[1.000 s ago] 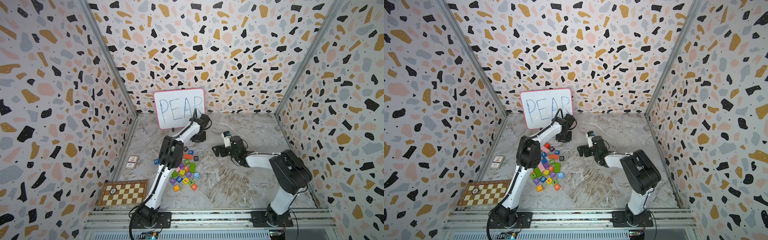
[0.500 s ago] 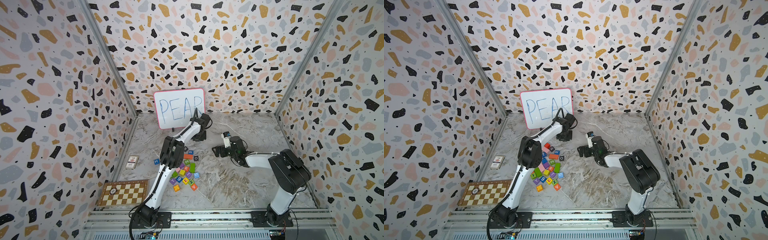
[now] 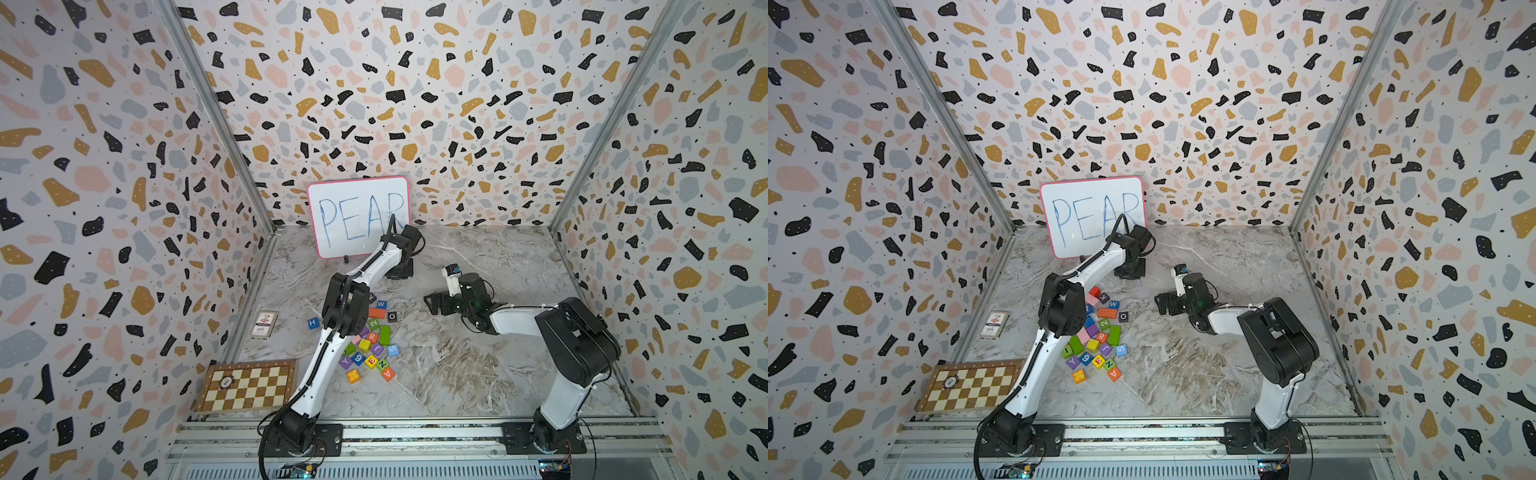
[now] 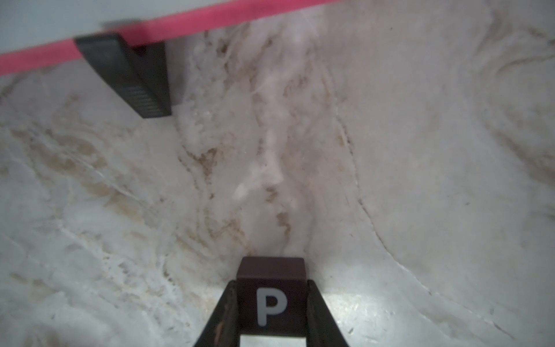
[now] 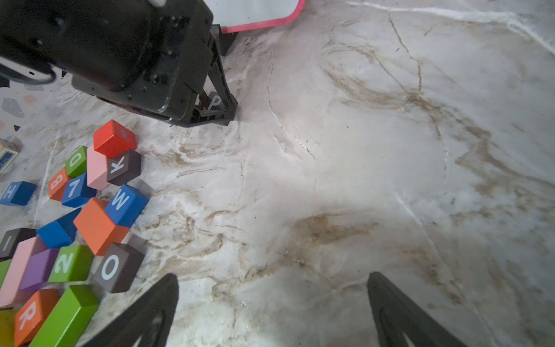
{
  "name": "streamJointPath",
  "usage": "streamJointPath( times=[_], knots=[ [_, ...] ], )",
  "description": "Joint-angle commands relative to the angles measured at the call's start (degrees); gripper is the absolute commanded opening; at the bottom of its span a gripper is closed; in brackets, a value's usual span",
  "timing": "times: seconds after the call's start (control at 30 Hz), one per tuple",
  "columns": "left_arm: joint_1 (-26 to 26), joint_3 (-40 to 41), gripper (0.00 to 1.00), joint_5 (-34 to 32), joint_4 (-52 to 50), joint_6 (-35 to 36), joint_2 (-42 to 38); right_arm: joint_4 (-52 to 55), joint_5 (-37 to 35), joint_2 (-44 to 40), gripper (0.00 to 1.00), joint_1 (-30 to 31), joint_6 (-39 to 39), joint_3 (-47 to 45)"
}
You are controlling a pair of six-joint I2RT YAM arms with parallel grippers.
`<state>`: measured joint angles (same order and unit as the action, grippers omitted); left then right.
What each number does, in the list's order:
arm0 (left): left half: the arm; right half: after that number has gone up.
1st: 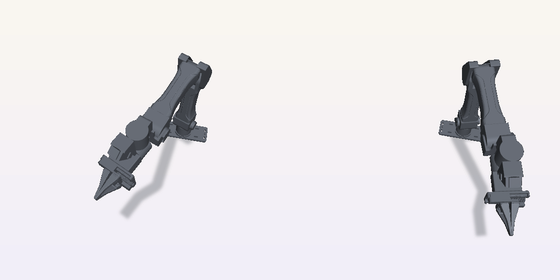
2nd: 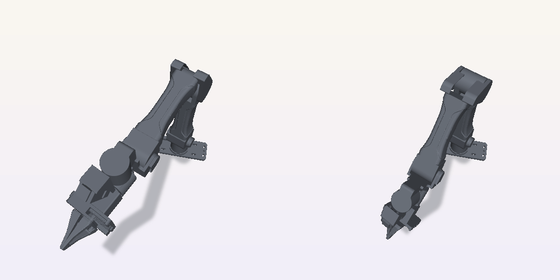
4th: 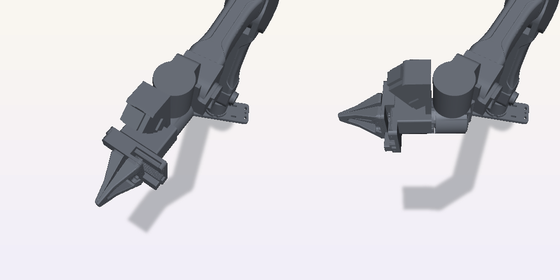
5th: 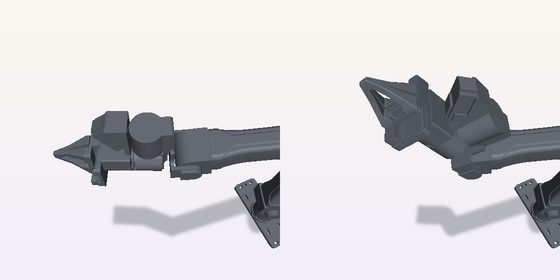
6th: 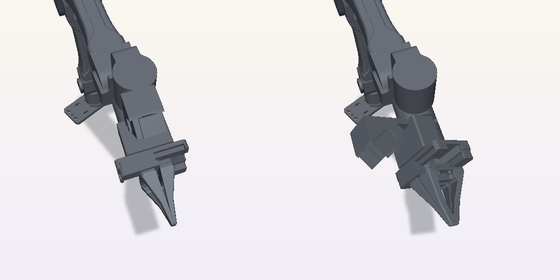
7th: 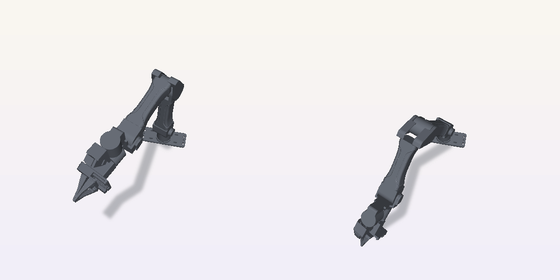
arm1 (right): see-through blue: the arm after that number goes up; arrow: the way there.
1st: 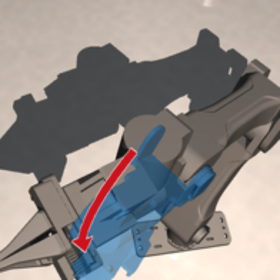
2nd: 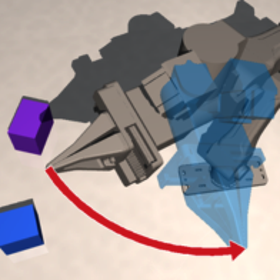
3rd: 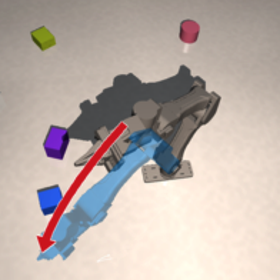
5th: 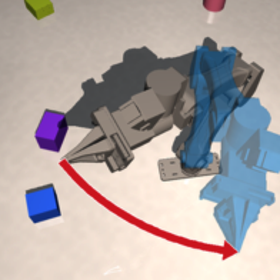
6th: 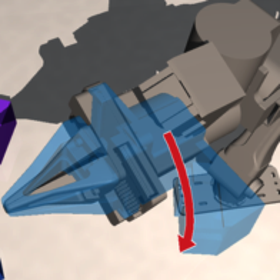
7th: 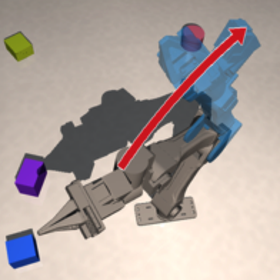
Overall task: Spell the uppercase word “pear” with letter blocks
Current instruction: Move the letter block to the center of the board, then pick up the letter block from the center of the board.
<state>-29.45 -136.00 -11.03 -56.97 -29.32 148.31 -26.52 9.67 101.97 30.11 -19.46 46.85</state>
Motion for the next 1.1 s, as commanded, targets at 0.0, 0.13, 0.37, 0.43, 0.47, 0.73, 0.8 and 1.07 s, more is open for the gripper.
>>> streamJointPath(
  times=[0.0,0.13,0.37,0.43,0.47,0.73,0.8,1.07],
  knots=[
    [0.45,-0.92,0.3,-0.81,-0.95,0.37,1.19,0.51,0.52,-0.39,0.99,-0.14,-0.17,0.96],
    [0.45,-0.93,0.34,-0.83,-0.95,0.45,0.88,0.63,0.53,-0.57,0.99,-0.1,-0.2,0.96],
    [0.45,-0.84,0.37,-0.96,-1.01,0.67,-0.19,0.85,0.48,-0.99,0.99,-0.07,-0.2,0.96],
    [0.46,-0.75,0.38,-1.04,-1.03,0.62,-0.63,0.97,0.44,-1.16,0.99,-0.14,-0.13,0.96],
    [0.45,-0.75,0.39,-1.07,-1.15,0.67,-0.88,1.05,0.42,-1.24,0.99,-0.13,-0.12,1.02],
    [0.44,0.34,0.48,-1.98,-1.49,1.52,-5.89,2.05,1.13,-1.38,1.0,0.05,-0.97,1.56],
    [0.36,1.53,0.5,-1.84,-1.46,1.33,-8.04,2.88,1.4,-1.57,1.0,0.13,-1.11,2.05],
    [-1.15,16.63,0.57,-0.82,-2.15,-1.81,-23.75,14.44,-4.17,-6.04,1.0,6.18,0.78,5.32]
  ],
)
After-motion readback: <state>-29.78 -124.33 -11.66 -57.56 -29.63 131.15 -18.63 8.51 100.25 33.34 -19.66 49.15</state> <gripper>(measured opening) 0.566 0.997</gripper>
